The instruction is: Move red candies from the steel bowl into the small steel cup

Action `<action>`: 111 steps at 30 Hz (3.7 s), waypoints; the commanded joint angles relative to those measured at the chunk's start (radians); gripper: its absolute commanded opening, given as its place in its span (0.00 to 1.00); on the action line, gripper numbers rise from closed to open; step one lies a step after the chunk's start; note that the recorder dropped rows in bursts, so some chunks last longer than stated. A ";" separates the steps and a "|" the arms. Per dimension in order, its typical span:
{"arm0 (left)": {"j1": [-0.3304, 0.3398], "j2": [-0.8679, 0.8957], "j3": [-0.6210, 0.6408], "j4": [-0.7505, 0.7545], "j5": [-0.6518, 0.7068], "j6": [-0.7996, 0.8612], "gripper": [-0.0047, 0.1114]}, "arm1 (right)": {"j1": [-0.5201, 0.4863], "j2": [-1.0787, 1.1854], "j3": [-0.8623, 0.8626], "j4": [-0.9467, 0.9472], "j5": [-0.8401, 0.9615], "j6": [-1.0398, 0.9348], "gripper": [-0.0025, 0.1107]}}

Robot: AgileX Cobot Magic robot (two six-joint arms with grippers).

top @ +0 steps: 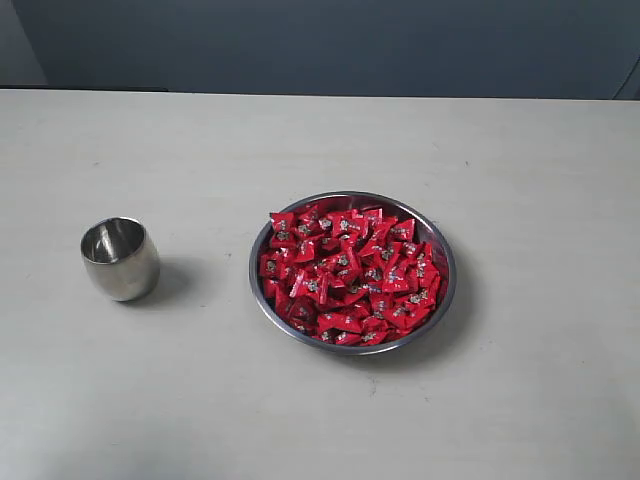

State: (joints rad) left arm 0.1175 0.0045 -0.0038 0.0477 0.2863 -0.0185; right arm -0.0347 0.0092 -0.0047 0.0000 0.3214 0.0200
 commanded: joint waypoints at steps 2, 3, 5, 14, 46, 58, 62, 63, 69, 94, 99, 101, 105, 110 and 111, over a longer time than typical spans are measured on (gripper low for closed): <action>0.001 -0.004 0.004 -0.002 -0.002 -0.001 0.04 | -0.004 -0.006 0.005 -0.006 0.000 0.000 0.01; 0.001 -0.004 0.004 -0.002 -0.002 -0.001 0.04 | -0.004 -0.006 0.005 -0.006 0.000 0.000 0.01; 0.001 -0.004 0.004 -0.002 -0.002 -0.001 0.04 | -0.004 -0.006 0.005 -0.006 0.000 0.000 0.01; 0.001 -0.004 0.004 -0.002 -0.002 -0.001 0.04 | -0.004 -0.006 0.005 0.051 -0.160 0.000 0.01; 0.001 -0.004 0.004 -0.002 -0.002 -0.001 0.04 | -0.004 -0.006 0.005 0.303 -0.639 0.038 0.01; 0.001 -0.004 0.004 -0.002 -0.002 -0.001 0.04 | -0.004 -0.006 0.005 0.296 -0.717 0.118 0.01; 0.001 -0.004 0.004 -0.002 -0.002 -0.001 0.04 | -0.004 -0.004 0.005 0.296 -0.719 0.243 0.01; 0.001 -0.004 0.004 -0.002 -0.002 -0.001 0.04 | -0.004 -0.004 0.005 0.296 -0.719 0.243 0.01; 0.001 -0.004 0.004 -0.002 -0.002 -0.001 0.04 | -0.004 -0.004 0.005 0.270 -0.811 0.243 0.01; 0.001 -0.004 0.004 -0.002 -0.002 -0.001 0.04 | -0.004 0.346 -0.384 0.161 -0.082 0.135 0.01; 0.001 -0.004 0.004 -0.002 -0.002 -0.001 0.04 | -0.004 0.561 -0.570 0.194 0.073 -0.043 0.01; 0.001 -0.004 0.004 -0.002 -0.002 -0.001 0.04 | -0.004 0.647 -0.626 0.250 0.125 -0.127 0.01; 0.001 -0.004 0.004 -0.002 -0.002 -0.001 0.04 | -0.004 0.842 -0.731 0.474 0.222 -0.439 0.01; 0.001 -0.004 0.004 -0.002 -0.002 -0.001 0.04 | -0.004 1.090 -0.846 0.780 0.358 -0.847 0.01; 0.001 -0.004 0.004 -0.002 -0.002 -0.001 0.04 | -0.004 1.138 -0.871 0.809 0.383 -0.894 0.01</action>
State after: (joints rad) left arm 0.1175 0.0045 -0.0038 0.0477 0.2863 -0.0185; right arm -0.0347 1.0341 -0.8191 0.6813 0.6344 -0.6824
